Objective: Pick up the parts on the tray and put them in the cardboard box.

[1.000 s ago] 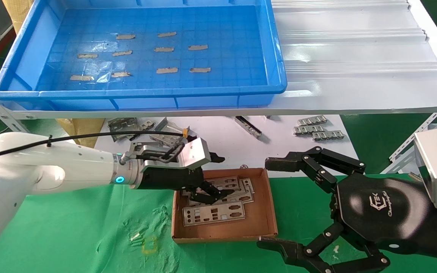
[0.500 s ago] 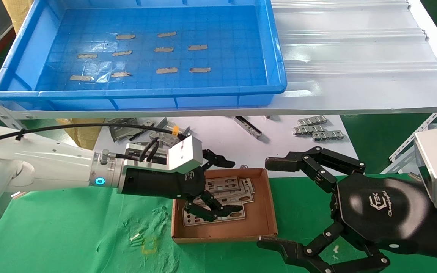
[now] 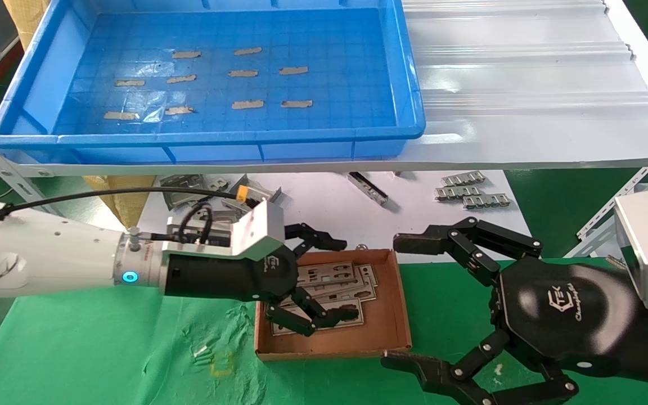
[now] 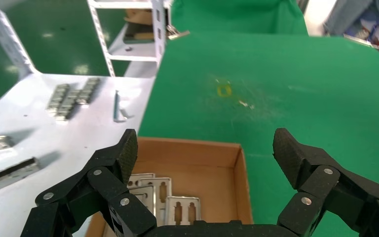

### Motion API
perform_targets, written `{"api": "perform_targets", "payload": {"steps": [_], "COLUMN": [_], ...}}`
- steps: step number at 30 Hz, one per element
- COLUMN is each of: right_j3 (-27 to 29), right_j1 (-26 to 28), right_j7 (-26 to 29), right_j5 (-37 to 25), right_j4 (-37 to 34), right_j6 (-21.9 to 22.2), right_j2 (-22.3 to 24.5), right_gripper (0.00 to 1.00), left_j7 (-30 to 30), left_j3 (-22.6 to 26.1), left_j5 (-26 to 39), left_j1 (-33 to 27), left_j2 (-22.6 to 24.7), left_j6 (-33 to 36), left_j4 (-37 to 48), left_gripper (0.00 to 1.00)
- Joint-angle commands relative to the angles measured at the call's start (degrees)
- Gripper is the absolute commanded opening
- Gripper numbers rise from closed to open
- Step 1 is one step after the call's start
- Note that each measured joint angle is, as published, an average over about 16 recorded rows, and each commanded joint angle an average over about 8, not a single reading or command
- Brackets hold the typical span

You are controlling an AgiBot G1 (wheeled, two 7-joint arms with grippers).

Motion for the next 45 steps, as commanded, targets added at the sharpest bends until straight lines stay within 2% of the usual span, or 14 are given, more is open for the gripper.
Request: {"api": "perform_targets", "payload": {"steps": [1,45], "right_j3": [0.0,0.0], "right_j1": [0.0,0.0], "right_j7": [0.0,0.0], "right_j5": [0.0,0.0], "right_j4": [0.0,0.0], "right_j6": [0.0,0.0], "right_j2": [0.0,0.0], "right_gripper": [1.00,1.00], "left_j7": [-1.0,-25.0], "left_j3": [-1.0,-23.6], "left_j5": [-0.7,-15.9], "left_j1": [1.0,24.9], "left_j2": [-1.2,-29.8], "left_j6": [0.1,2.2], "left_j4": [-2.1,-49.5], "left_gripper": [1.00,1.00]}}
